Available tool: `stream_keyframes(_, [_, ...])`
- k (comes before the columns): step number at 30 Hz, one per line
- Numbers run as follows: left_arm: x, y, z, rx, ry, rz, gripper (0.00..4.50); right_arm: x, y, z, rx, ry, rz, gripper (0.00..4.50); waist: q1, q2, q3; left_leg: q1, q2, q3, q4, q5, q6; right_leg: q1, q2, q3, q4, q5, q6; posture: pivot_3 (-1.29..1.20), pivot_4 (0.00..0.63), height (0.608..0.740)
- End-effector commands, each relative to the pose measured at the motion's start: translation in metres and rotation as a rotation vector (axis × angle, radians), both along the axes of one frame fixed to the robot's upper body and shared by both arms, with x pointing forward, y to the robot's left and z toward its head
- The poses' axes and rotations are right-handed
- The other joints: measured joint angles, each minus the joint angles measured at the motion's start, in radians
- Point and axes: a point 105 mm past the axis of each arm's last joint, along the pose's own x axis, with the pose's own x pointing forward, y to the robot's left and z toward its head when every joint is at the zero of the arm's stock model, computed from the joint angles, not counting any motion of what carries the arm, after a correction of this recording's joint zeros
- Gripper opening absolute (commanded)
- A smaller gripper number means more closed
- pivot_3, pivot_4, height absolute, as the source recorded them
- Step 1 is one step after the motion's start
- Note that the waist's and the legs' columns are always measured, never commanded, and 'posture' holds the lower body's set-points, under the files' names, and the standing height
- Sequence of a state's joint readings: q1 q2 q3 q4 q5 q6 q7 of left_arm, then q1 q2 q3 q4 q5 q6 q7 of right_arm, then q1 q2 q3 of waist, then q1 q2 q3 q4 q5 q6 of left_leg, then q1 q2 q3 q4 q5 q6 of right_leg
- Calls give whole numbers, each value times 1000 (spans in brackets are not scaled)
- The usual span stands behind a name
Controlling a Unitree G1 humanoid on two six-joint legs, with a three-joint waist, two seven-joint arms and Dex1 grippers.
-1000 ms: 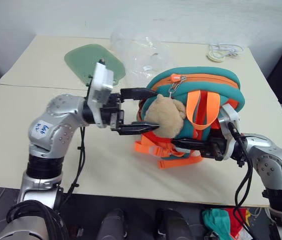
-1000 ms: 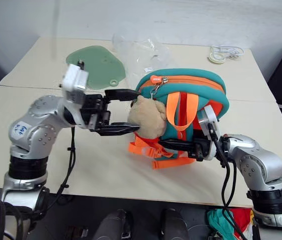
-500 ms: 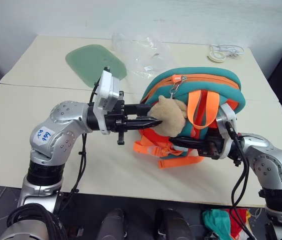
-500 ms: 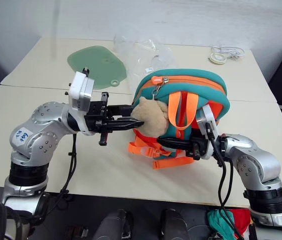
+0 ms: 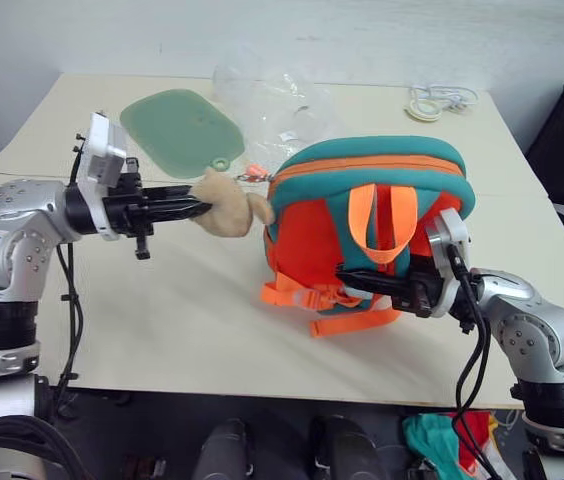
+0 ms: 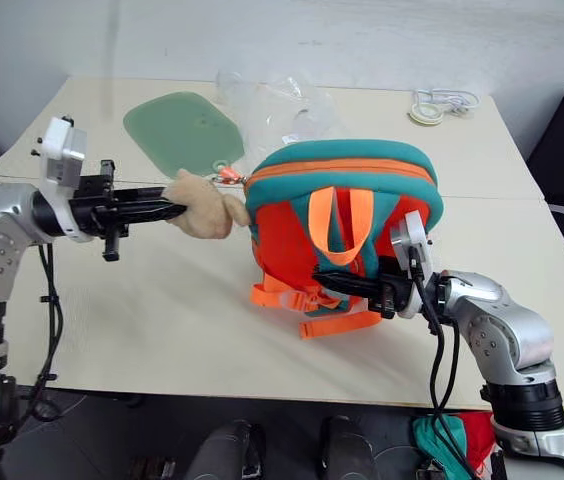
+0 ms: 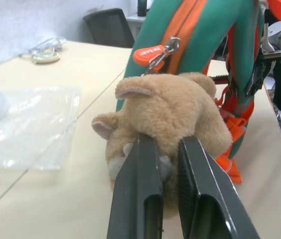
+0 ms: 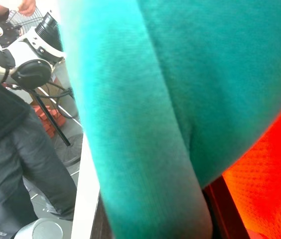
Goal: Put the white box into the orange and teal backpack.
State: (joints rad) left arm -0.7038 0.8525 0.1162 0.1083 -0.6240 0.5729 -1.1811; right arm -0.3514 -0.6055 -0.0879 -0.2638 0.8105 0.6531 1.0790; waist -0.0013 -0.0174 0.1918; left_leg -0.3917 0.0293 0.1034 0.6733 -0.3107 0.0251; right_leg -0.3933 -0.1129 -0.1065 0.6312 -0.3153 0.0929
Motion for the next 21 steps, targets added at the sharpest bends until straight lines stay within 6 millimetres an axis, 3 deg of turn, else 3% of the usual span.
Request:
stream_keyframes(1, [21,15,-11,-3,58,150,161,1,-8,7,33,-27,-34,58,0,0,0,0,0,0,0,0,0,0,0,0,0,0,0,0,150,740])
stream_keyframes(3, [23,11,-31,46,115,144,161,0,-8,8,39,-27,-39,58,0,0,0,0,0,0,1,0,0,0,0,0,1,0,0,0,150,740])
stream_keyframes(10, [13,-42,-104,132,231,50,161,0,-4,11,82,-24,-59,58,1,0,0,1,0,2,-1,0,0,-1,0,2,2,0,0,0,150,740])
stream_keyframes(13, [1,-47,-116,161,206,31,161,3,-2,10,87,-25,-87,58,0,0,0,1,0,2,-1,0,0,-1,-2,3,1,0,0,0,150,740])
stream_keyframes(15, [-6,-44,-107,122,153,29,161,10,-4,9,75,-48,-139,58,0,0,0,1,0,2,-1,0,0,0,-2,3,2,0,0,0,150,740])
stream_keyframes(18, [-22,-25,-85,34,105,65,1045,11,-11,5,11,-91,-157,1079,-4,0,0,1,1,2,-1,0,0,-1,-3,3,2,0,0,0,150,740])
stream_keyframes(21, [-53,14,-81,95,59,126,2046,7,-33,-4,-122,-176,-158,2134,-9,0,0,2,1,2,-5,0,0,-1,-3,3,-1,0,0,0,150,740])
